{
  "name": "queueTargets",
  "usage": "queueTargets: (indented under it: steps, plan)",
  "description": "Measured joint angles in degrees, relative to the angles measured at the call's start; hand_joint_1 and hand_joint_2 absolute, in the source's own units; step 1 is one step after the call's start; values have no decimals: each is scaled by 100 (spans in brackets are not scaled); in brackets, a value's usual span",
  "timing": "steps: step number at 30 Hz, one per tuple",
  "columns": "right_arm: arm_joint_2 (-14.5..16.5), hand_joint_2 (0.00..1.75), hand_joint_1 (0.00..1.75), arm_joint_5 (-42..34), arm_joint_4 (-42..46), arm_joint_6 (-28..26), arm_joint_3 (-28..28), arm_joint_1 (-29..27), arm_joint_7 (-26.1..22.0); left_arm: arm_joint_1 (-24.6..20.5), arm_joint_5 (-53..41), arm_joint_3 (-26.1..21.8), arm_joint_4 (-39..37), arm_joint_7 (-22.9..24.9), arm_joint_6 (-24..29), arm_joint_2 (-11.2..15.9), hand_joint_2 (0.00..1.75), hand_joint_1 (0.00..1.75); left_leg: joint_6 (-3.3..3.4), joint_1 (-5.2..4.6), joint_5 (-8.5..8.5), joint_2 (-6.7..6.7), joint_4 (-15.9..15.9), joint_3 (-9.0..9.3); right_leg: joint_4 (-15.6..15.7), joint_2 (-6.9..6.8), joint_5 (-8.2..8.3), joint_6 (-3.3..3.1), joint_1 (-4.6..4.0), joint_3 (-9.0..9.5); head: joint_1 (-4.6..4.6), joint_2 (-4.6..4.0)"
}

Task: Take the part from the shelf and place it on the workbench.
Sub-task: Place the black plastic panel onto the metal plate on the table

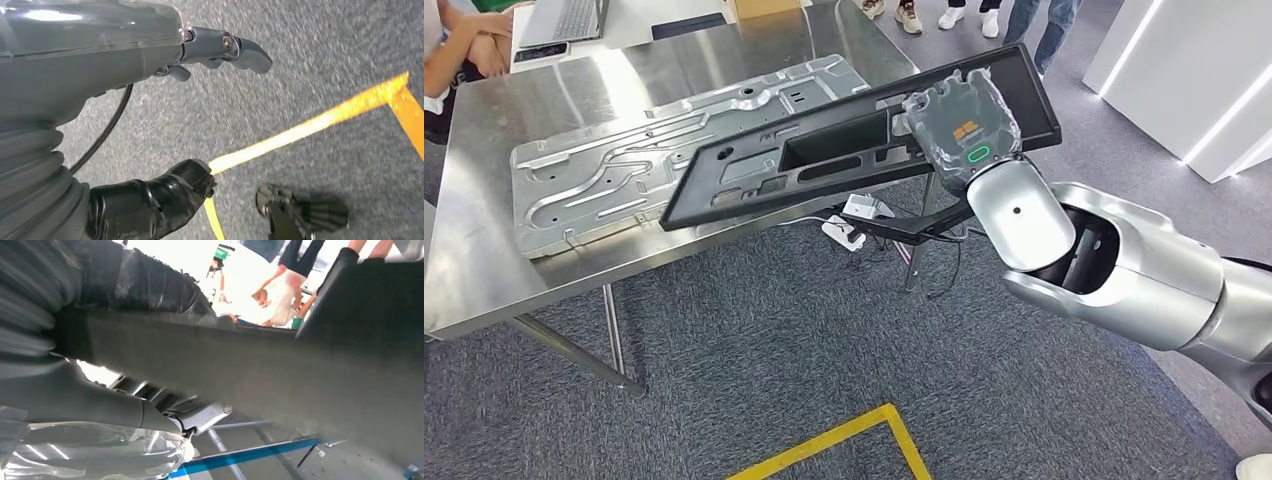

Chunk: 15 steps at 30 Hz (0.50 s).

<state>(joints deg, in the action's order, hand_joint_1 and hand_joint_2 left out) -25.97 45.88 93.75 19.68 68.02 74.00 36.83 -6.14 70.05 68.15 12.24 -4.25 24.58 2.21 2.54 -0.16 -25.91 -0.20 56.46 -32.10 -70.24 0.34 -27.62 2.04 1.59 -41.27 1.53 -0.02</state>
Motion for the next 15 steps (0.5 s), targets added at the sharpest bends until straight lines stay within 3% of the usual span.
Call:
queueTargets:
  steps: [1,3,8,10,12,13,14,15]
  plan:
    - [-1,175,175,-2,-1,1,1,-4,0,6,0,0,0,2,-1,-1,175,0,-32,15,-65,-8,55,23,353,-11,216,26,21,131,-3,0]
    - [-3,175,175,-2,0,-1,2,-5,0,5,0,0,0,7,1,4,175,0,-115,15,-185,-26,187,5,869,-16,398,24,26,351,-23,1]
    - [-8,175,175,-1,-1,-9,4,-39,0,3,5,0,0,19,3,7,175,0,-252,26,-335,-21,374,-88,961,10,324,-159,0,392,9,1]
    - [-9,175,175,0,-3,-8,4,-39,0,0,7,0,0,19,3,4,175,0,-301,37,-569,-10,909,-363,976,13,300,-214,1,433,22,1]
    - [-8,175,175,0,-3,-9,4,-45,0,-2,7,0,0,19,3,4,175,0,-322,38,-792,-8,1654,-816,977,15,264,-243,-14,470,27,1]
    - [-7,175,175,0,-3,-9,4,-51,0,2,8,0,0,20,3,4,175,0,-320,38,-785,-8,1862,-983,977,17,242,-249,-22,497,27,1]
    - [-7,175,175,0,-4,-8,4,-57,-1,8,10,0,0,22,3,4,175,0,-307,38,-667,-9,1863,-1050,977,19,216,-249,-31,531,27,1]
    - [-7,175,175,0,-4,-7,4,-62,-1,14,11,0,0,23,3,4,175,0,-283,37,-446,-9,1629,-1000,978,22,189,-247,-38,574,27,1]
